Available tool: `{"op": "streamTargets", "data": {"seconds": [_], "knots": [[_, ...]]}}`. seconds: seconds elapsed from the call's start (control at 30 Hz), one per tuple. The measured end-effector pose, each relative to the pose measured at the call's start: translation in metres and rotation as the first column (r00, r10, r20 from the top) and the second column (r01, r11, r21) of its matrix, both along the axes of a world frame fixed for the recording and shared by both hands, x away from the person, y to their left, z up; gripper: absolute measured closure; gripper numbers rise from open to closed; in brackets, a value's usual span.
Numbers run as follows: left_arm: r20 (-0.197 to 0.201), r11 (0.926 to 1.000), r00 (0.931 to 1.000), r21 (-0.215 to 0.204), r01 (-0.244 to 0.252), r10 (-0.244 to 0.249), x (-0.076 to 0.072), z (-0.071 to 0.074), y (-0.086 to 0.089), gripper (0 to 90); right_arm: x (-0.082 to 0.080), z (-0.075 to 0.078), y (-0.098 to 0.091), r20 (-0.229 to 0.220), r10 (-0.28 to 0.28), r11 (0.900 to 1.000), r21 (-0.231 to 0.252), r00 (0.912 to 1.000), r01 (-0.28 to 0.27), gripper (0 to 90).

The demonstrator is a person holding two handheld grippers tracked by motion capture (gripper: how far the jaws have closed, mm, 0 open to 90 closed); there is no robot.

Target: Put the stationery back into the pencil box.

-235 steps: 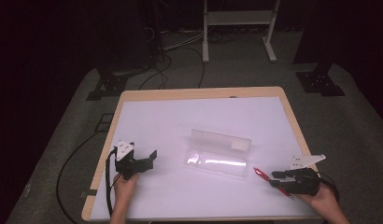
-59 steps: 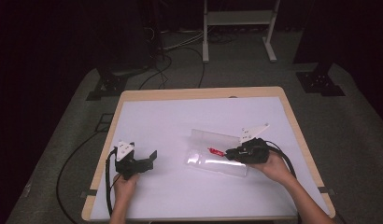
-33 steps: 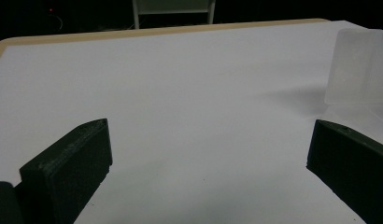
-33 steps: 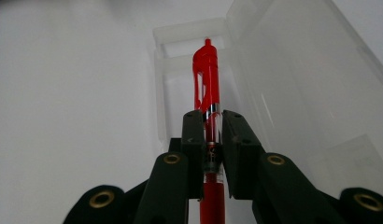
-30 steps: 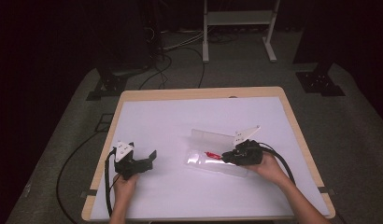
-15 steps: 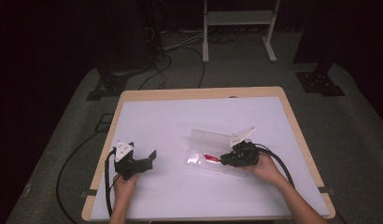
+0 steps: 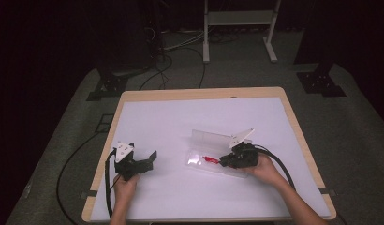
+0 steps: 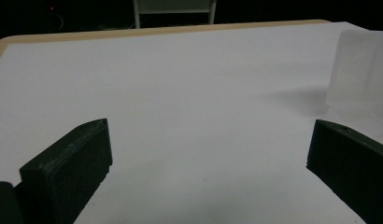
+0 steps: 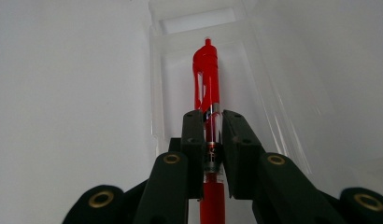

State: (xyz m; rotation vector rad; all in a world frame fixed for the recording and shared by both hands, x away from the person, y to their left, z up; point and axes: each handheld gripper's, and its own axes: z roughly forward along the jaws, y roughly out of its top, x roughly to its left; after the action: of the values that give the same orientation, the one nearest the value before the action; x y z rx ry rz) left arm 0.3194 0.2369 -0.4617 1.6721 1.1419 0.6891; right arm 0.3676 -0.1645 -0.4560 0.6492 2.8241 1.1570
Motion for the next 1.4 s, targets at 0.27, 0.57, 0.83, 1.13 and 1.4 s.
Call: {"op": "streamTargets", "data": {"seconds": [0.27,0.57,0.83,1.13,1.4], "knots": [[-0.001,1.0,1.0,0.001,-0.002,0.002,0.0,0.0,0.0,0.0,0.002,-0.003,0.002,-0.005,0.009,1.0,0.002,0.9999,-0.009,78.5],[-0.001,1.0,1.0,0.002,-0.002,0.002,0.0,0.0,0.0,0.0,0.002,-0.005,0.002,-0.021,0.01,0.9999,-0.002,0.9997,-0.01,78.1],[-0.001,1.0,1.0,0.0,-0.004,0.004,0.0,0.0,0.0,0.0,0.003,-0.008,0.002,-0.031,0.015,0.9999,0.003,0.9994,-0.014,76.4],[-0.001,1.0,1.0,0.001,-0.002,0.002,0.0,0.0,0.0,0.0,-0.003,0.004,-0.008,-0.021,-0.001,0.9984,0.056,0.9998,0.002,65.8],[0.002,1.0,1.0,0.003,0.0,0.0,0.0,0.0,0.0,0.0,-0.014,0.014,-0.026,-0.004,-0.018,0.9975,0.068,0.9998,0.019,59.1]]}}
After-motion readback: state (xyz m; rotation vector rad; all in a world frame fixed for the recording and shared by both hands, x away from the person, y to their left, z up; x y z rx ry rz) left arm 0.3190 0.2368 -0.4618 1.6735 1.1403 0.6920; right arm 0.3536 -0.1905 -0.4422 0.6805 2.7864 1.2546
